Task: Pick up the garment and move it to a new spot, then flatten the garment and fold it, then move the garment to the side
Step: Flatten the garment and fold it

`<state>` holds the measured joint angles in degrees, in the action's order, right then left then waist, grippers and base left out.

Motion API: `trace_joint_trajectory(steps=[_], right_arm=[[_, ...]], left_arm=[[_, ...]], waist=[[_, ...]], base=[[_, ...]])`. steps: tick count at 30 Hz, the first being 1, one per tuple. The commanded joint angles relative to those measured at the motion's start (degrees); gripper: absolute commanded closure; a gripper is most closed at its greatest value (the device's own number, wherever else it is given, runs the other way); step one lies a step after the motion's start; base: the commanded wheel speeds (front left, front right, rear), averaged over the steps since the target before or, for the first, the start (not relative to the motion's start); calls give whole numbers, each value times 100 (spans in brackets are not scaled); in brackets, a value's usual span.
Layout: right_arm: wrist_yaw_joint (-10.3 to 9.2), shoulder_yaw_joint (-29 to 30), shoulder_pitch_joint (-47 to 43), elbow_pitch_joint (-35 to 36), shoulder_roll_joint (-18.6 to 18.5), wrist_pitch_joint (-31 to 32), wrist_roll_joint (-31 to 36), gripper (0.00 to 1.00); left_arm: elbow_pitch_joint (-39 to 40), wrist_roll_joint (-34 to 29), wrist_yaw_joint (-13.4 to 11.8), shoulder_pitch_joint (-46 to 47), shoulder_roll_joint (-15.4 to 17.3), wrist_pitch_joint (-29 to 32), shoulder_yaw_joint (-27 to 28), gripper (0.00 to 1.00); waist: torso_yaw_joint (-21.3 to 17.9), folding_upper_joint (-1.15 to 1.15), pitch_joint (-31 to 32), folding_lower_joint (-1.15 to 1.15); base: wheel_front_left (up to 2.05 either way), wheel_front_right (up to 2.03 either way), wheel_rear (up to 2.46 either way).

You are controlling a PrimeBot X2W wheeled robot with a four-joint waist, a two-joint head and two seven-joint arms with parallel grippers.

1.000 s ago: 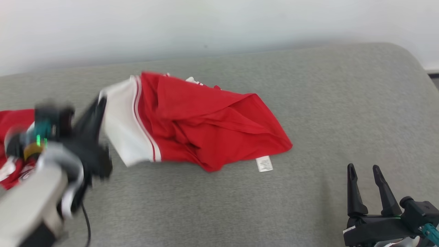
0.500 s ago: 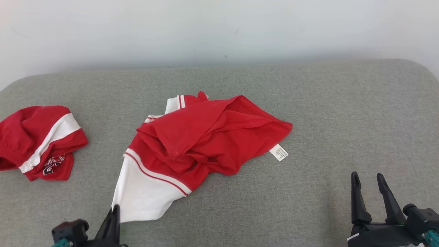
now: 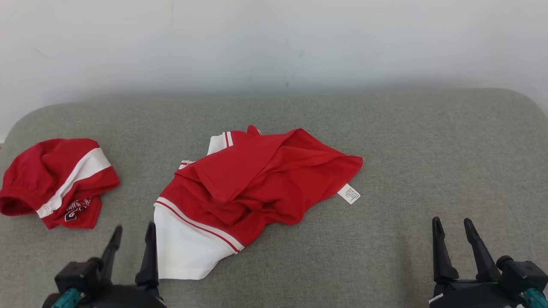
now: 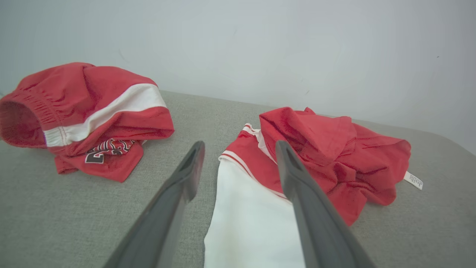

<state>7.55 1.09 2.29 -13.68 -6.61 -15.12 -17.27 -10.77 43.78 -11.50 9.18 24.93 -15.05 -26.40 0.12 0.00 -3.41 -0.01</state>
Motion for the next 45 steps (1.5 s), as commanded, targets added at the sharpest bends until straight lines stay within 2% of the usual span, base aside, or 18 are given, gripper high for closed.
trace_joint_trajectory(steps=[1,6,7,11,24,37,45], right_arm=[[-13,-22,-50,3,-37,-4,20,0],[-13,-84,-70,-3,-67,-4,29,0],[-13,-115,-90,-3,-64,-4,44,0],[-13,-148,-119,-4,-102,-4,58,0],[-13,-366,-202,-68,-149,-4,51,0],[-13,-538,-204,-137,-189,-4,20,0],[-13,-1390,308,-292,-404,-4,33,0]], left_arm=[[110,-228,59,-41,-81,-18,161,0],[469,-1062,318,-261,-411,-18,856,0],[600,-1360,410,-395,-581,-18,1083,0],[725,-1924,664,-640,-843,-18,1475,0],[392,-2926,1513,-1228,-1600,-19,2390,0],[146,-3294,1813,-1127,-1934,-19,2721,0],[157,-3416,1883,-1004,-2053,-19,2568,0]], waist=[[-5,0,34,1],[-64,0,117,1],[-97,0,161,1],[-145,0,243,1],[-91,0,349,1],[68,0,356,1],[566,0,270,1]], base=[[0,0,0],[0,0,0],[0,0,0],[0,0,0],[0,0,0],[0,0,0],[0,0,0]])
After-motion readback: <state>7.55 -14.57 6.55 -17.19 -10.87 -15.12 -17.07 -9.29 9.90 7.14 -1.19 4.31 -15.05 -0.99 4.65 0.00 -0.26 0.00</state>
